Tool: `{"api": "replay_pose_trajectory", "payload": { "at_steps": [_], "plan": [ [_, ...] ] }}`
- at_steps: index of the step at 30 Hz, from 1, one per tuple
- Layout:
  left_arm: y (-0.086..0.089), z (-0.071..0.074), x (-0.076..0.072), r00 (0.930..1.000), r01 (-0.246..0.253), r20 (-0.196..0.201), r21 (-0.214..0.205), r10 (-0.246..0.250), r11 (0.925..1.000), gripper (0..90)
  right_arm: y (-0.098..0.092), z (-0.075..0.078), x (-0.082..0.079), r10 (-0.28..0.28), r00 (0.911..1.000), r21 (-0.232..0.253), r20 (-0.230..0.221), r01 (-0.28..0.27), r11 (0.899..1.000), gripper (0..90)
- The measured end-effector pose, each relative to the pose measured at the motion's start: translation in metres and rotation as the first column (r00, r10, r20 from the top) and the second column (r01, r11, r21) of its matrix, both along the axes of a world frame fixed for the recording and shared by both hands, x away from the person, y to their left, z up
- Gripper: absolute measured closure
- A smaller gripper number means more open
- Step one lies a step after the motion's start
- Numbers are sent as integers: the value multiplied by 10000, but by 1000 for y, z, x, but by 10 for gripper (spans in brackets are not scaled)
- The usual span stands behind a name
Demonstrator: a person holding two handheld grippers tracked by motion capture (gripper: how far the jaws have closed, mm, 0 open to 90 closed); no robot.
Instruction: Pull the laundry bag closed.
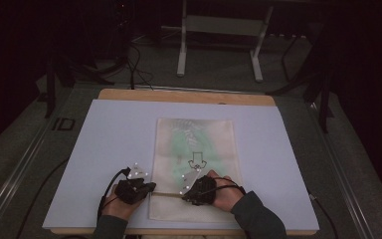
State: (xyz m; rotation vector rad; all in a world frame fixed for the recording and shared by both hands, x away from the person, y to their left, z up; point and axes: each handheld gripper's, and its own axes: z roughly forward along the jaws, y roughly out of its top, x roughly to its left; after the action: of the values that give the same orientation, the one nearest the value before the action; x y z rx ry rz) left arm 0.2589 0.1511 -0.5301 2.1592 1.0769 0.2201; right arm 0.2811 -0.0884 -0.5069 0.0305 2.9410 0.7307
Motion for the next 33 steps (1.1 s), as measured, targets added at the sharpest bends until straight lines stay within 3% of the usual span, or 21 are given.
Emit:
{"api": "replay_pose_trajectory", "payload": {
  "at_steps": [33],
  "plan": [
    [0, 0, 0, 10000, -24, -29, 2, 24, 10000, 895, -21, 0, 0, -241, 9996, -6, -164, 241, 9997, 824]
  ]
}}
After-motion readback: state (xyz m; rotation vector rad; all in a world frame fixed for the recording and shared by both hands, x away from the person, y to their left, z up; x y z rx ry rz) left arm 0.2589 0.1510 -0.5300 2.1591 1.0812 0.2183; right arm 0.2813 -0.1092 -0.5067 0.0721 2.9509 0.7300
